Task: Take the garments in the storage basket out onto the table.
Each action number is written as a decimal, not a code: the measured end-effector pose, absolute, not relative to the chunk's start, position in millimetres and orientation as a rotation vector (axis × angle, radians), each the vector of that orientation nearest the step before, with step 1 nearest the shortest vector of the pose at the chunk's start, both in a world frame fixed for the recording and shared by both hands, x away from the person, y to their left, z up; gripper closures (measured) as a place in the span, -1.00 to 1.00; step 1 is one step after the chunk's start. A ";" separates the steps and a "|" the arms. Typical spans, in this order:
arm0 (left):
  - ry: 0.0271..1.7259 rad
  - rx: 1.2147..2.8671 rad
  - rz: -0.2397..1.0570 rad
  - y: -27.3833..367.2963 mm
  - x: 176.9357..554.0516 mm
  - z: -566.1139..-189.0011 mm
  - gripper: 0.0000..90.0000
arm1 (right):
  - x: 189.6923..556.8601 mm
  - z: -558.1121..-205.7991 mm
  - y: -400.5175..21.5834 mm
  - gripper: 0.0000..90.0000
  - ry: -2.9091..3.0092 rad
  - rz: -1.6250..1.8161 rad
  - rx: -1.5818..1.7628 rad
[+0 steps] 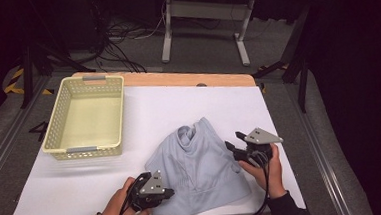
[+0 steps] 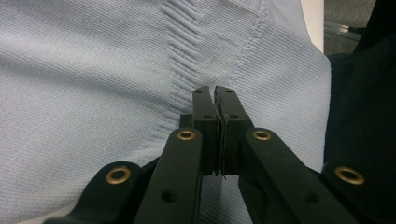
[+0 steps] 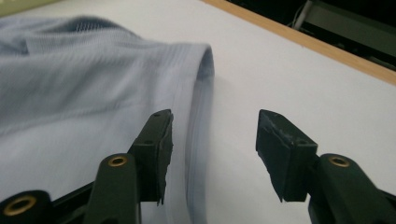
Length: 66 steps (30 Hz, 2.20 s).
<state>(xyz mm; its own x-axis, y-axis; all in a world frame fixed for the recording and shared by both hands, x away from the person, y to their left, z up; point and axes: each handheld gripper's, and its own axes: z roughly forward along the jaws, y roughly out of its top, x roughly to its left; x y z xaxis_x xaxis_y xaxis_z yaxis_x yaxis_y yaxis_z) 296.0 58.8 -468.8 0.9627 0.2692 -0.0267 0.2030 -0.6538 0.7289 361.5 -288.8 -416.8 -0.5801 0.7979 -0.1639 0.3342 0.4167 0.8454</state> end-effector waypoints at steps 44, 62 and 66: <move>0.334 2.218 0.218 62.9 288.6 -450.2 0.99 | 419.2 -419.9 -275.4 0.98 2.120 0.919 0.965; 0.780 2.071 0.444 21.9 416.0 -401.0 -0.19 | 407.4 -424.6 -283.2 0.98 2.130 1.018 0.972; 0.911 2.157 0.361 14.0 461.1 -423.2 -0.08 | 404.5 -427.2 -282.8 0.99 2.168 1.007 0.942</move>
